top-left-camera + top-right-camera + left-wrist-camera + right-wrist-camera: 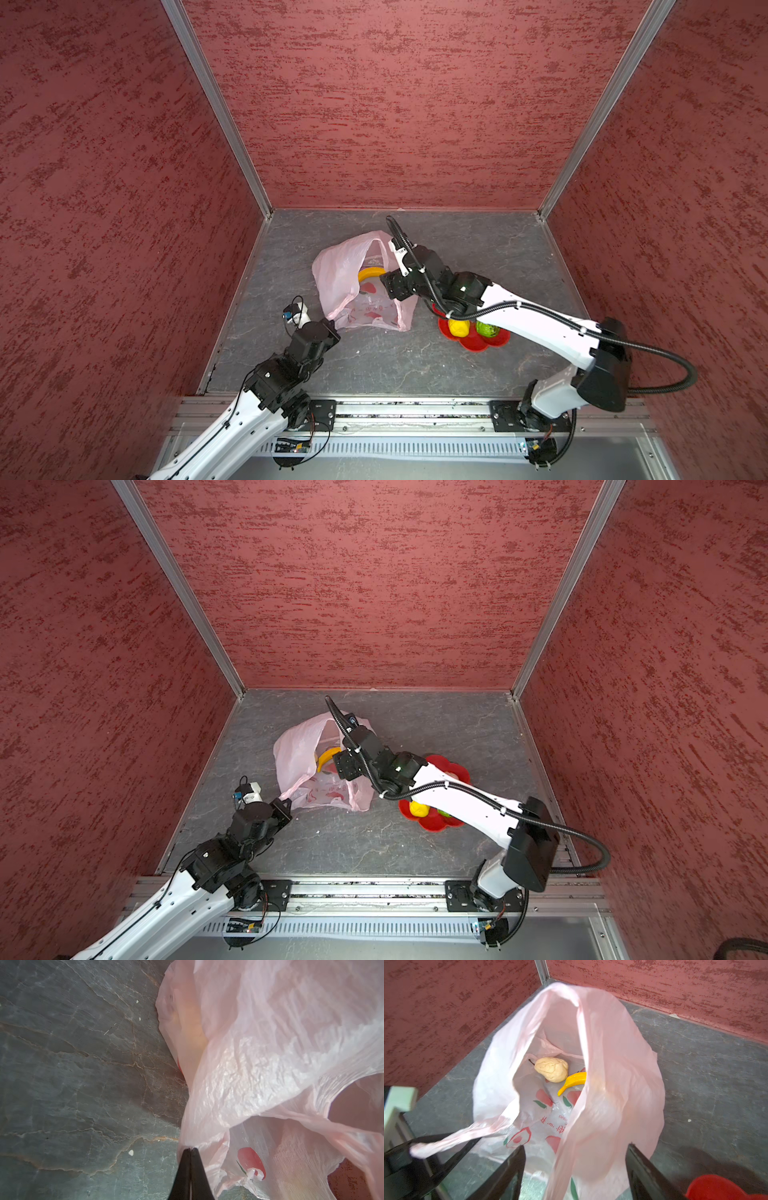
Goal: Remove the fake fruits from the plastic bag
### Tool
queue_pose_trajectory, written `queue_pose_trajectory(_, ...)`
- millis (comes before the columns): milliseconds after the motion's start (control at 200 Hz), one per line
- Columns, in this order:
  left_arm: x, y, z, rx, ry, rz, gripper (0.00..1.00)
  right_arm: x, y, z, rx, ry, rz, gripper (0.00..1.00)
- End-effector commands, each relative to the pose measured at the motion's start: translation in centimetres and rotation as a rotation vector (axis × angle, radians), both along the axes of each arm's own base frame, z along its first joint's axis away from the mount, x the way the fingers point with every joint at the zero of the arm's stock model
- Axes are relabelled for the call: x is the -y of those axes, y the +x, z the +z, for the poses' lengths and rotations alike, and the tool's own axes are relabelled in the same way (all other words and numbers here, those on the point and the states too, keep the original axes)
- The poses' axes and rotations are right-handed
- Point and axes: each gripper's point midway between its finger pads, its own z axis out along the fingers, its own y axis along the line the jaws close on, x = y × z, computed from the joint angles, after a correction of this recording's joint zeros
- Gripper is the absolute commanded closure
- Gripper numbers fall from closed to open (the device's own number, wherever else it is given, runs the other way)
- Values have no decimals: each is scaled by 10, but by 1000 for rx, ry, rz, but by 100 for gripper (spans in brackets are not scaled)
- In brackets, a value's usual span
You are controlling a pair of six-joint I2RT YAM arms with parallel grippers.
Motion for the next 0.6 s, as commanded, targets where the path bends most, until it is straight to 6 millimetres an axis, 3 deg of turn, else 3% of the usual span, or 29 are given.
queue_pose_trajectory(0, 3, 6, 21, 65, -1, -11, 100, 23, -24, 18, -12, 1, -51, 29)
queue_pose_trajectory(110, 5, 8, 28, 83, -3, -23, 100, 20, -46, 34, -10, -2, -28, 45)
queue_pose_trajectory(250, 7, 11, 34, 96, 0, -27, 100, -10, -65, 57, 7, 10, 37, 60)
queue_pose_trajectory(366, 7, 12, 38, 113, -7, -24, 100, -54, -73, 45, -56, 57, 122, 66)
queue_pose_trajectory(456, 8, 13, 38, 115, -11, -24, 100, -83, -72, 22, -117, 80, 152, 68)
queue_pose_trajectory(596, 8, 12, 40, 122, -20, -24, 100, -100, -57, -19, -179, 3, 98, 72)
